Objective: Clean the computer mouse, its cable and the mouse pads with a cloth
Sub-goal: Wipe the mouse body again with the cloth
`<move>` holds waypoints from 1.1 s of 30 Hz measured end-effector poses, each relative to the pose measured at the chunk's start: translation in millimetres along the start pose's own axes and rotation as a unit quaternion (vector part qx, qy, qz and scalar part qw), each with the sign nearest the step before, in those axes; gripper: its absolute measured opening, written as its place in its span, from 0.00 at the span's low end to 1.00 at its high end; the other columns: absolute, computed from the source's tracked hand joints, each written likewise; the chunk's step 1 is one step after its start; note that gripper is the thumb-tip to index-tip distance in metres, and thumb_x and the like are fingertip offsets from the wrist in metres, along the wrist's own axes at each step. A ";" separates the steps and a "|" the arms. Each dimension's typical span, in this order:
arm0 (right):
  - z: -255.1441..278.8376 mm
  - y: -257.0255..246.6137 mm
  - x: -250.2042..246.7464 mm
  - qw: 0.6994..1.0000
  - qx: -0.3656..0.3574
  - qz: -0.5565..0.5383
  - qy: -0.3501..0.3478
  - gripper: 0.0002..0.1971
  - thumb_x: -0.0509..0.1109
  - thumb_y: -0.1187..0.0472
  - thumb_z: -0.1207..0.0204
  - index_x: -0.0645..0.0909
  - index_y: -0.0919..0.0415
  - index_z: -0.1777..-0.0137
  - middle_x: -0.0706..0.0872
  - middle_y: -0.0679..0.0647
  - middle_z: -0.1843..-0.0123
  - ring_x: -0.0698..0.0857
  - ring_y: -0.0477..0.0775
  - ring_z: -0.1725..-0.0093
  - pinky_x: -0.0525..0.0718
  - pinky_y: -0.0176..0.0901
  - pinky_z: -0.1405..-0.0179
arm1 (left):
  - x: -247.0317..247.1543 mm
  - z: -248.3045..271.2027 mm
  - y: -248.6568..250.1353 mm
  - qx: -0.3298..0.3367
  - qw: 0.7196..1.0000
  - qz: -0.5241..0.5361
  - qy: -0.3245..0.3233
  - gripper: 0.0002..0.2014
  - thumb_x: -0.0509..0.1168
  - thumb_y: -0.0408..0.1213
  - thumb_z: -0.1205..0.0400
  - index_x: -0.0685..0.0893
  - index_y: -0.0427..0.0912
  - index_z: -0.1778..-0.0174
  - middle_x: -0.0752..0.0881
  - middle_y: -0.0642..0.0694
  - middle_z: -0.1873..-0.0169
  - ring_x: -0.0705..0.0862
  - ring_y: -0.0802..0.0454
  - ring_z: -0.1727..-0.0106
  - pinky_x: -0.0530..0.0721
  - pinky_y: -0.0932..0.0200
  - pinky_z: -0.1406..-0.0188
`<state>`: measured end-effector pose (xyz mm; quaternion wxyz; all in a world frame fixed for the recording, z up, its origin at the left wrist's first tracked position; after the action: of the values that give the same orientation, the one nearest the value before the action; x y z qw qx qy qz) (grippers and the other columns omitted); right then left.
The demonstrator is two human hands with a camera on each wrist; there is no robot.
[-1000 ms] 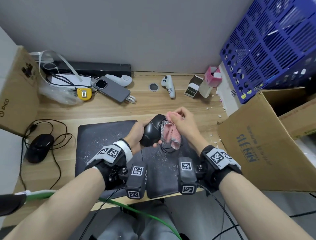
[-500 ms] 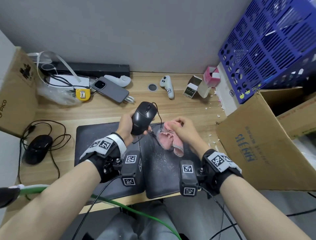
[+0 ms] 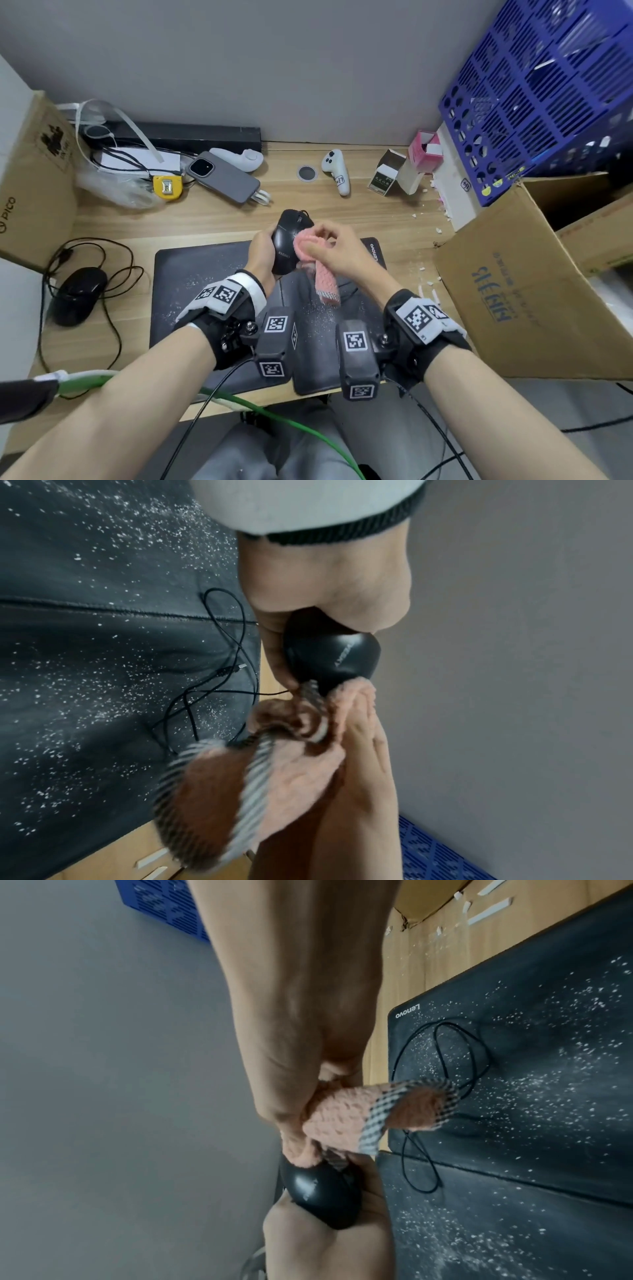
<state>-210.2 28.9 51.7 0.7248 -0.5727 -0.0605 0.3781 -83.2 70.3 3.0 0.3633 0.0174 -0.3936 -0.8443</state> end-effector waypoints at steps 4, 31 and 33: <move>5.0 3.4 -2.3 0.997 -0.009 0.064 -0.030 0.06 0.76 0.61 0.26 0.82 0.53 0.61 0.86 0.44 0.59 0.85 0.42 0.59 0.82 0.34 0.56 | -2.0 -2.7 -6.8 -0.030 0.999 0.008 0.014 0.14 0.53 0.38 0.18 0.80 0.44 0.66 0.83 0.44 0.68 0.81 0.48 0.69 0.77 0.60 0.68; -19.3 -10.9 -13.4 0.996 -0.044 0.021 0.081 0.04 0.66 0.60 0.18 0.81 0.57 0.47 0.81 0.54 0.42 0.82 0.44 0.61 0.85 0.41 0.59 | 1.4 -1.3 -2.0 -0.039 0.994 0.059 -0.088 0.22 0.59 0.55 0.16 0.84 0.41 0.40 0.88 0.42 0.56 0.87 0.48 0.65 0.85 0.58 0.69; -18.0 -12.6 -3.8 0.997 -0.052 0.029 0.045 0.04 0.67 0.62 0.20 0.82 0.56 0.48 0.84 0.49 0.49 0.84 0.46 0.56 0.83 0.43 0.52 | 1.8 -6.8 -1.5 -0.039 0.993 0.067 -0.084 0.26 0.55 0.59 0.15 0.85 0.41 0.39 0.90 0.39 0.49 0.90 0.47 0.60 0.86 0.58 0.69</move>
<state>-197.5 11.6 58.0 0.6846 -0.6278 -0.0311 0.3692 -83.4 65.4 -2.3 0.3849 -0.0942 -0.3895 -0.8314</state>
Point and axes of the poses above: each hand's wrist, its own z-axis away from the middle knuckle, its own x-axis out of the palm, y = z × x, the point moved 1 cm from there along -z, towards the middle knuckle
